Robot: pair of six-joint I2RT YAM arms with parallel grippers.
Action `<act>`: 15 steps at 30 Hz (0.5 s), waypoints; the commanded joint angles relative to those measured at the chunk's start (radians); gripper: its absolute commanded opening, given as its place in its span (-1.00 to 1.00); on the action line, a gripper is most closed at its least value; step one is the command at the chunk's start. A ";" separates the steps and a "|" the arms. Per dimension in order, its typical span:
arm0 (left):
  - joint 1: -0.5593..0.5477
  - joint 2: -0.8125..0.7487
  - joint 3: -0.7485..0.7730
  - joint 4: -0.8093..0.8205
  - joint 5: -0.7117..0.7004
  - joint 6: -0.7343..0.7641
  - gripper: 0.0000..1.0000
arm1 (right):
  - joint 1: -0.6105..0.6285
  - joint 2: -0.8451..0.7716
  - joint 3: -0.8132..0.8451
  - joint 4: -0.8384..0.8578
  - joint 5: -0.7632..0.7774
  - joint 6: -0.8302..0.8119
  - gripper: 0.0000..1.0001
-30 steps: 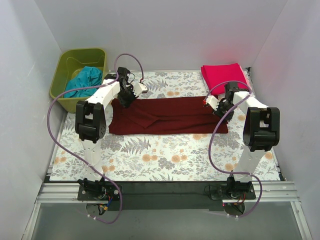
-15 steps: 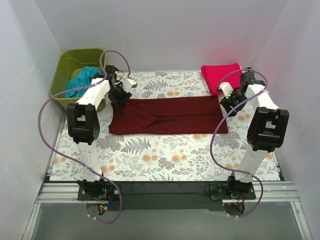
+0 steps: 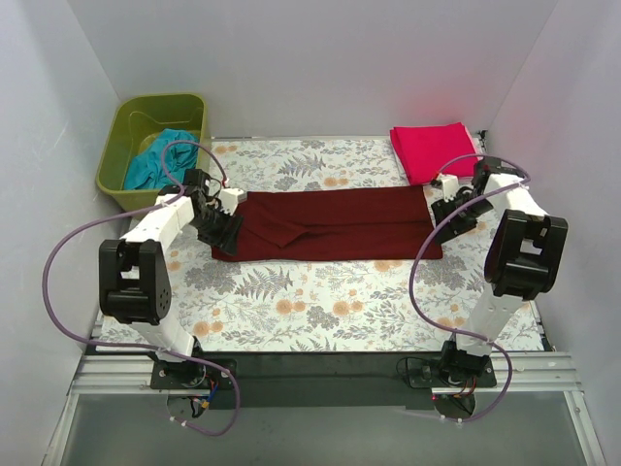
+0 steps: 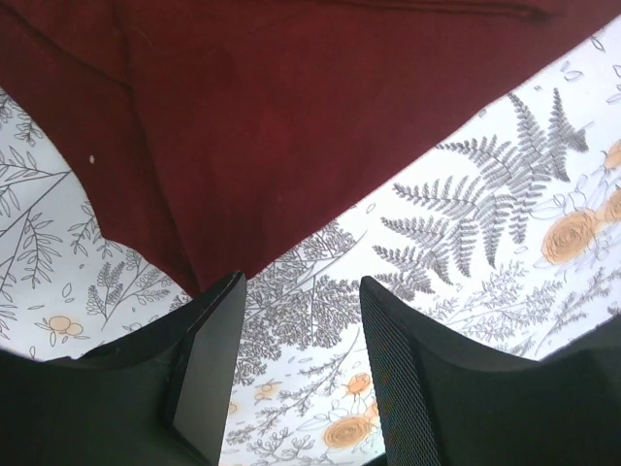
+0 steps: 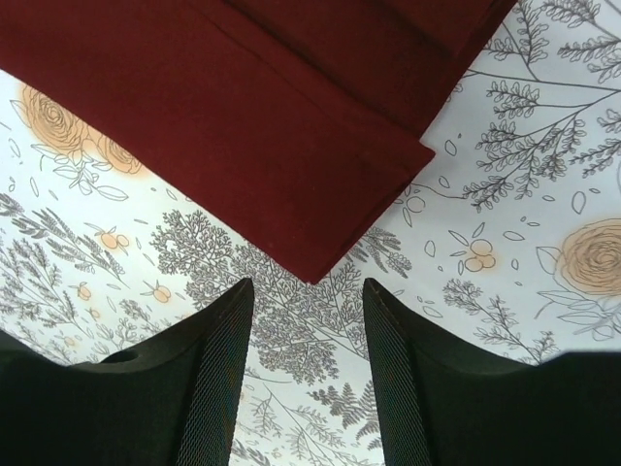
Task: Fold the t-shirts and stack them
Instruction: Fold the tshirt
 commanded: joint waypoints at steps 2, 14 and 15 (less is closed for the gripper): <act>0.001 -0.009 -0.059 0.164 -0.053 -0.086 -0.01 | 0.007 0.032 -0.051 0.084 0.015 0.091 0.11; 0.003 0.040 -0.175 0.198 -0.178 -0.112 -1.00 | 0.047 0.083 -0.154 0.165 0.187 0.096 -0.97; 0.003 0.012 -0.188 0.187 -0.176 -0.112 -1.00 | 0.048 0.063 -0.171 0.162 0.196 0.088 -0.97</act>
